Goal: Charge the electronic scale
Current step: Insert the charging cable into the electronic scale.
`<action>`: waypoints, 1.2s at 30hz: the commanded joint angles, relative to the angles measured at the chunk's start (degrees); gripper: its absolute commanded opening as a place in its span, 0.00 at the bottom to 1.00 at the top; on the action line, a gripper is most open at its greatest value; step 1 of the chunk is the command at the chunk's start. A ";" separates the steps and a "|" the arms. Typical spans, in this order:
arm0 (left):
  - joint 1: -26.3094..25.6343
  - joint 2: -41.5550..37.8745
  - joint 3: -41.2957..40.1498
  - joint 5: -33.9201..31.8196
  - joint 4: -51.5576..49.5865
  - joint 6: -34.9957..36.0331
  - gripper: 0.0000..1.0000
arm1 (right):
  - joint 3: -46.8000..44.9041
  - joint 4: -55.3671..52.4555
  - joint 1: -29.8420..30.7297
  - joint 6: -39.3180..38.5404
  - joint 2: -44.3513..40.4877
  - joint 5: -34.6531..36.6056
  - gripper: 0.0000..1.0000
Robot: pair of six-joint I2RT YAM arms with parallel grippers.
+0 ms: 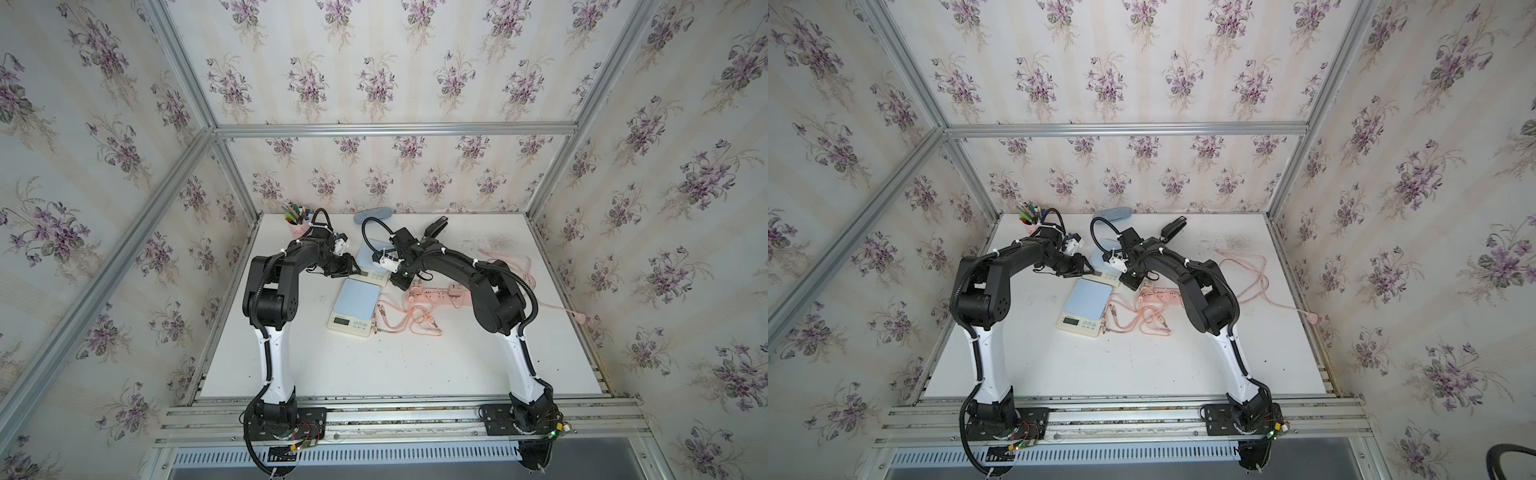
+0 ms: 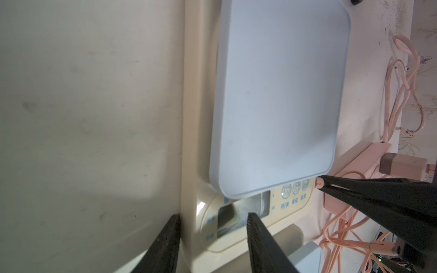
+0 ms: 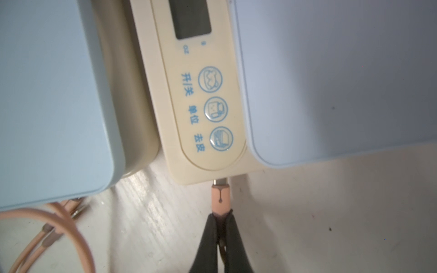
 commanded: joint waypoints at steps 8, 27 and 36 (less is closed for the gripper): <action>-1.61 1.44 -0.87 7.42 -4.30 0.81 0.46 | 0.09 10.88 0.34 0.24 0.68 -9.67 0.00; -2.43 1.96 -0.85 7.53 -5.43 1.38 0.45 | -0.39 12.97 0.25 -0.40 -0.07 -11.14 0.00; -3.69 1.42 -0.92 6.89 -5.88 -0.42 0.45 | 4.52 11.96 0.25 1.63 2.39 -11.30 0.00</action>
